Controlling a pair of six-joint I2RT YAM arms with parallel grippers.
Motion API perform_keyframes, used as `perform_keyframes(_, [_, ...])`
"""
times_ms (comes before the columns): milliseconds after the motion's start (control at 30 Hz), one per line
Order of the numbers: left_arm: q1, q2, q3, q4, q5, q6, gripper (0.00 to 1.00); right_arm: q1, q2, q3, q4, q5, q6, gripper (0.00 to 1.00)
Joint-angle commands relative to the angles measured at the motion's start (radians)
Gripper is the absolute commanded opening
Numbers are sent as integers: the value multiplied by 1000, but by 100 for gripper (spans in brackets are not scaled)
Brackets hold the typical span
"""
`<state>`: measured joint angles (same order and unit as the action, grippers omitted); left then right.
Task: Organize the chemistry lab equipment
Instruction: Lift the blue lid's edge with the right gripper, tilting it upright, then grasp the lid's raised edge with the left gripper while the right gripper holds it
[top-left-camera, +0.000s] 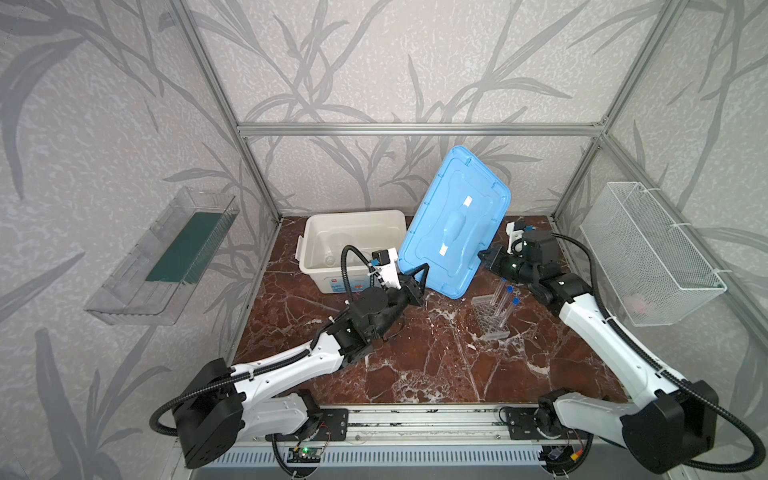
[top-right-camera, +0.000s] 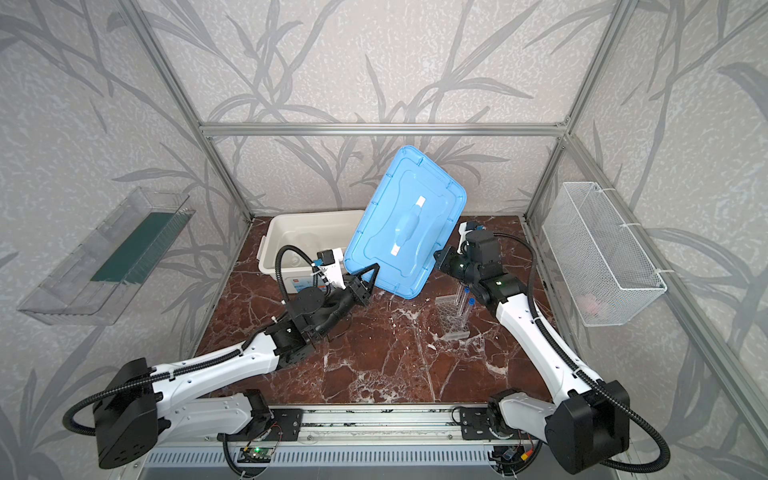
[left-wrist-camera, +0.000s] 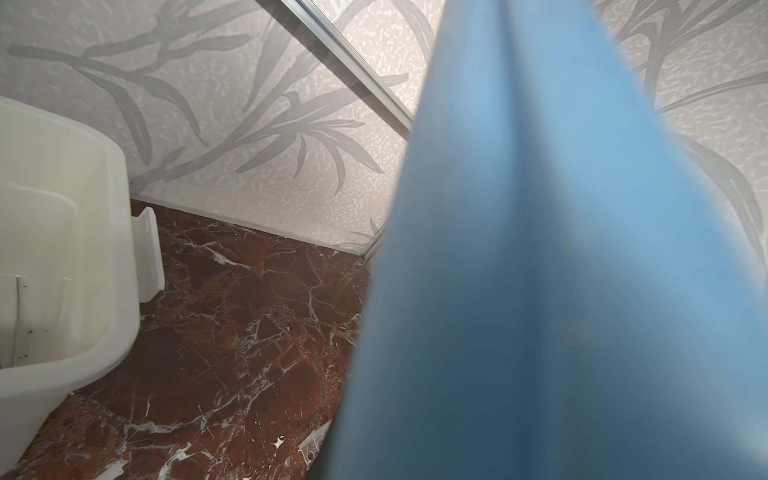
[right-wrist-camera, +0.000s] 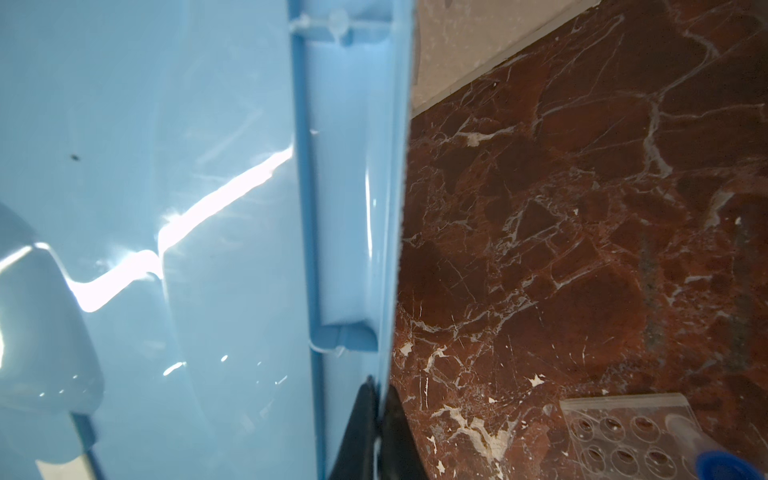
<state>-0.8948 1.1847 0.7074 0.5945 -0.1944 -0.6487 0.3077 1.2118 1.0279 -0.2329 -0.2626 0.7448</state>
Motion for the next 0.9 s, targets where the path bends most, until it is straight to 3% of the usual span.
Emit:
perform_keyframes(0, [1,-30,57,-105,-35,150,0,14,-1,8,39,-48,-22,52])
perform_keyframes(100, [6,-53,142,-261,-49,301,0,11,-16,44,-39,-15,-51,75])
perform_keyframes(133, [12,-64,169,-306,-53,355,0,6,-25,57,-66,-12,-56,89])
perform_keyframes(200, [24,-81,211,-390,-53,467,0,-25,-45,76,-99,-42,-60,100])
perform_keyframes(333, [40,-110,274,-519,-73,635,0,-133,-90,110,-108,-208,-35,99])
perform_keyframes(567, [38,-156,300,-685,-28,823,0,-226,-83,334,-329,-243,-101,99])
perform_keyframes(700, [34,-176,284,-754,-55,830,0,-295,-71,404,-365,-306,-98,99])
perform_keyframes(867, [15,-210,233,-745,-51,847,0,-308,4,470,-424,-359,-75,99])
